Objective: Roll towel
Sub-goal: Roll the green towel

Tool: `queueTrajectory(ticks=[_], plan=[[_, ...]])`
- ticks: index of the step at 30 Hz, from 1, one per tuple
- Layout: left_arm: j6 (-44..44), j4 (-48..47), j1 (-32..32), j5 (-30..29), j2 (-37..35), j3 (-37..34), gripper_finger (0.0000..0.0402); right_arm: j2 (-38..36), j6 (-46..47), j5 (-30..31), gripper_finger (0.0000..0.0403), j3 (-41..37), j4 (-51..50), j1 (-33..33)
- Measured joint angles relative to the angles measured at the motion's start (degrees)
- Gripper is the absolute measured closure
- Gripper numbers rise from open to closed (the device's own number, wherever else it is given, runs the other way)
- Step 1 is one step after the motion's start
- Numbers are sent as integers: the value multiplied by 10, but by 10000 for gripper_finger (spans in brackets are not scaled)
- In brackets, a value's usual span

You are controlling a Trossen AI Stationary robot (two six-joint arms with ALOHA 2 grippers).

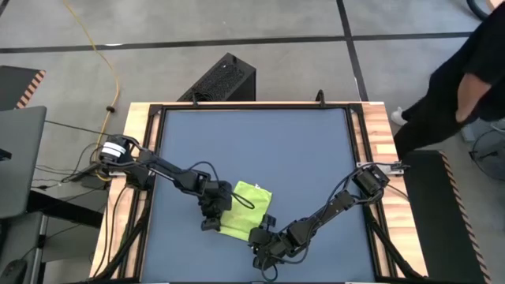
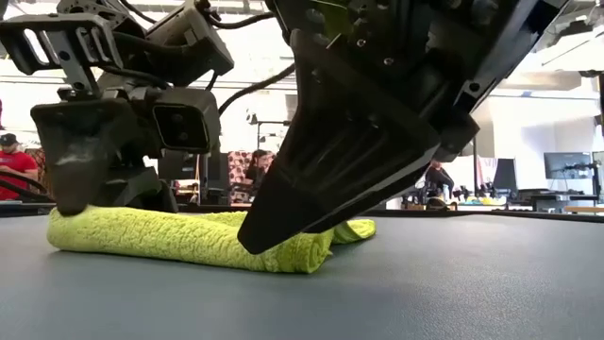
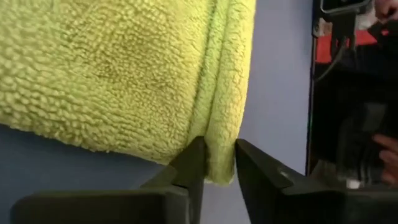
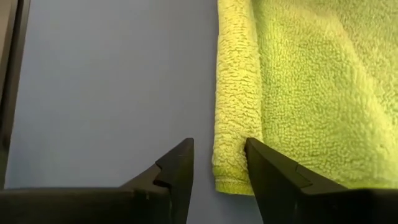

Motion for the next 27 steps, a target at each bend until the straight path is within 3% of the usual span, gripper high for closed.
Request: queueTrajectory(ticks=[5, 13, 23, 27], plan=[[53, -16, 15, -3, -30, -1, 291, 0, 21, -1, 248, -1, -4, 5], [153, -81, 1, -44, -101, 0, 288, 0, 58, -4, 252, -1, -9, 5], [350, -12, -128, -290, -129, 0, 287, 0, 92, -4, 252, -1, -10, 4], [392, -3, -155, -343, -129, 1, 287, 0, 103, 1, 253, -1, -11, 4]])
